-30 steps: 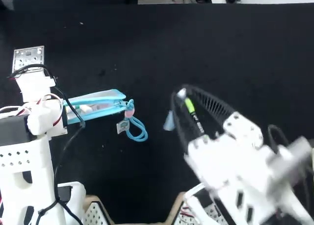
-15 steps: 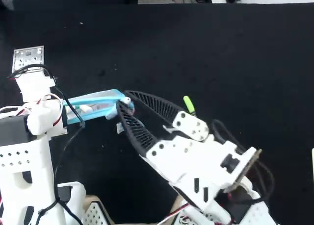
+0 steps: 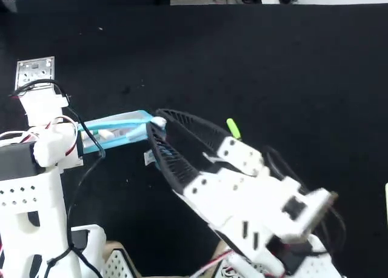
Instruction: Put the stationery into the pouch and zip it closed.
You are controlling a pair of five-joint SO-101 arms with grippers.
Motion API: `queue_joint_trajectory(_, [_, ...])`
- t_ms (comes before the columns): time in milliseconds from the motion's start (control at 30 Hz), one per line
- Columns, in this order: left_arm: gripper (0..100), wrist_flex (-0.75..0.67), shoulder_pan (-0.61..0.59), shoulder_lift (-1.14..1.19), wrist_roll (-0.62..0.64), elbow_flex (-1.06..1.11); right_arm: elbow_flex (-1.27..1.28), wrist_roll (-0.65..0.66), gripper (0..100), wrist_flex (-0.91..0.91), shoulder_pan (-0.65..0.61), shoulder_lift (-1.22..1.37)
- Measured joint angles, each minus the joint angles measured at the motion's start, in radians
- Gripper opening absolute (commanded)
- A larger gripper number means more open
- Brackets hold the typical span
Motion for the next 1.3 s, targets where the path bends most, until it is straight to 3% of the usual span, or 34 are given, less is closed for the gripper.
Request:
queue_joint_trajectory(233, [3, 0.000, 0.000, 0.000, 0.000, 0.000, 0.014, 0.000, 1.1, -0.046, 0.000, 0.161])
queue_joint_trajectory(600, [3, 0.002, 0.000, 0.000, 0.000, 0.000, 0.204, 0.002, 1.4, -0.046, 0.000, 0.186])
queue_joint_trajectory(767, [3, 0.002, 0.000, 0.000, 0.000, 0.000, 0.207, 0.002, 15.5, -0.043, 0.000, 0.186])
queue_joint_trajectory(867, [3, 0.002, 0.000, 0.000, 0.000, 0.000, 0.198, 0.000, 22.3, 0.043, 0.000, 0.186])
queue_joint_trajectory(1067, [3, 0.002, 0.000, 0.000, 0.000, 0.000, -0.012, 0.000, 19.7, 0.358, 0.000, 0.186])
queue_joint_trajectory(1300, [3, 0.002, 0.000, 0.000, 0.000, 0.002, -0.238, 0.000, 4.4, 0.540, 0.014, 0.183])
